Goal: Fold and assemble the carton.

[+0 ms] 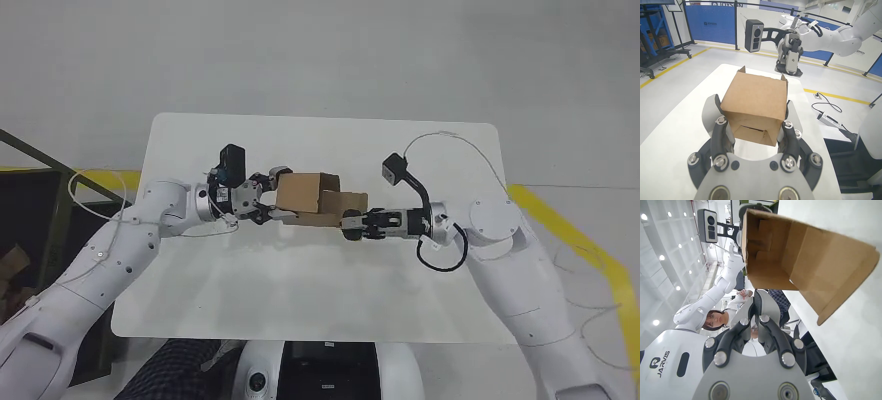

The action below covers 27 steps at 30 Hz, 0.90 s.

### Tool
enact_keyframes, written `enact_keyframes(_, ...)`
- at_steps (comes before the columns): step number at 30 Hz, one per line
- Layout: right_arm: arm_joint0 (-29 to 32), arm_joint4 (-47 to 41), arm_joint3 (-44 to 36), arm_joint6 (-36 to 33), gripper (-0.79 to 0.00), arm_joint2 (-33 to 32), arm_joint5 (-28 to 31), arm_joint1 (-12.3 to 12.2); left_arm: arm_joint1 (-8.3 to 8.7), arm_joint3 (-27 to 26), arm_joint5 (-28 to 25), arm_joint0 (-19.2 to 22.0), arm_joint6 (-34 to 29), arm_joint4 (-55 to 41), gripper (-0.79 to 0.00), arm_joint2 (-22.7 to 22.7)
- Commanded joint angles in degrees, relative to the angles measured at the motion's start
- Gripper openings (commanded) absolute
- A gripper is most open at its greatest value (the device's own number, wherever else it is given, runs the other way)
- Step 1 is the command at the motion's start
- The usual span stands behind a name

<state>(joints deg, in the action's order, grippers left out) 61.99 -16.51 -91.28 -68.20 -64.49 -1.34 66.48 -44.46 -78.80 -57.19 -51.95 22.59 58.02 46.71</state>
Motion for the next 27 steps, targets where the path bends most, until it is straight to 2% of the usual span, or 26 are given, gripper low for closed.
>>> enact_keyframes(1,0.2,0.2,-0.4,0.5,-0.785,0.6,-0.4,0.0,-0.13,-0.2,0.1,-0.3,-0.2,0.0,-0.382,0.4)
enact_keyframes(7,-0.3,-0.3,1.3,2.6,-0.785,1.4,-0.3,0.1,-0.56,-0.9,-0.3,-1.1,-0.9,0.2,-0.354,1.3)
enact_keyframes(13,-1.1,-0.7,2.4,3.4,-0.785,1.8,0.2,0.2,-0.88,-1.7,-0.8,-1.8,-1.6,0.5,-0.376,2.2)
enact_keyframes(27,-4.7,-2.9,5.8,3.4,-0.785,5.8,2.5,1.1,-1.42,-3.5,-0.8,-2.6,-3.1,0.0,-0.369,2.1)
